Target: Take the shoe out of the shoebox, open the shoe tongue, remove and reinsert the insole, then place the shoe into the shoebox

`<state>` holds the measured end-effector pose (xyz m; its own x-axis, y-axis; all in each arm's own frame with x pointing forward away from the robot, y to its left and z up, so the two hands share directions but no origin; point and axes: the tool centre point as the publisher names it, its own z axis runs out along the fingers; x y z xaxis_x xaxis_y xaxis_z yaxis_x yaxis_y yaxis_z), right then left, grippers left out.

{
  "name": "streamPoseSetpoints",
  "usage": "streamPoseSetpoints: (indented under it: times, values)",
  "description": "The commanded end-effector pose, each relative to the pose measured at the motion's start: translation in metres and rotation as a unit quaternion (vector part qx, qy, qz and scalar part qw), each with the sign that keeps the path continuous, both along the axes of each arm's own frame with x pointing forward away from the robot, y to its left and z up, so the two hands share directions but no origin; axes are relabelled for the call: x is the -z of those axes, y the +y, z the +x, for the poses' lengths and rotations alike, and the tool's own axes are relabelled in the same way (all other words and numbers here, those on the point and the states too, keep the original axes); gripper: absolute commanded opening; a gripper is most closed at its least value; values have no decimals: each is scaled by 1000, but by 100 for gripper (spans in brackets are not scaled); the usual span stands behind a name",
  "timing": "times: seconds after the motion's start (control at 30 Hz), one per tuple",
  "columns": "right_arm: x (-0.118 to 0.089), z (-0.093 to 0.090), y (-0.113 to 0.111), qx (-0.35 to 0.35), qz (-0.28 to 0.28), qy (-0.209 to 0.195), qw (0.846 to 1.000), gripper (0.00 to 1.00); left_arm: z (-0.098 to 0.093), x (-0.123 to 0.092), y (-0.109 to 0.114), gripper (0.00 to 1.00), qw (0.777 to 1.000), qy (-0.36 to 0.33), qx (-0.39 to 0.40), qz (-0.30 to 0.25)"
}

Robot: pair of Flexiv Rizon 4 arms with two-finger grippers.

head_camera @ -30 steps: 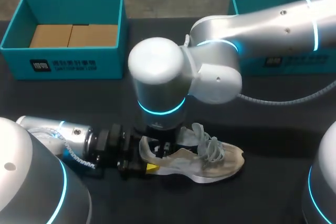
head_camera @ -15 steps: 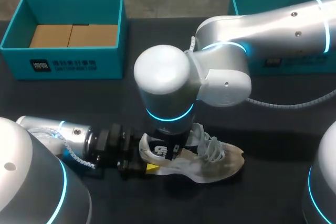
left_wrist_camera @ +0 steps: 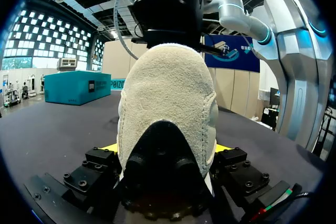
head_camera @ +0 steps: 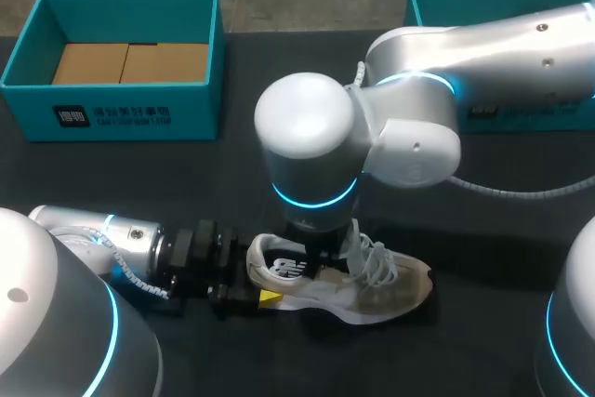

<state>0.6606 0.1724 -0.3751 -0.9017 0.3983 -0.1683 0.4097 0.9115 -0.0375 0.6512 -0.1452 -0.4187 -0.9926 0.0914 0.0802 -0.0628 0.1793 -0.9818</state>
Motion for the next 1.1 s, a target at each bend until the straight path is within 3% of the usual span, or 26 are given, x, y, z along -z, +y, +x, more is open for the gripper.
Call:
streamPoseSetpoints:
  times: [0.03, 0.47, 0.73, 1.1]
  values:
    - [4, 5, -5, -3, 9, 7, 1000, 29, 0, 3, 2, 0, 1000, 0, 1, 1]
    - [17, 6, -8, -4, 22, 46, 999, 30, 0, 3, 2, 0, 1000, 0, 1, 1]
    - [29, 5, -7, -12, 35, 60, 998, 36, 0, 3, 2, 0, 1000, 0, 1, 1]
    - [46, 0, -5, -16, 54, 124, 991, 42, 0, 3, 2, 0, 1000, 0, 1, 1]
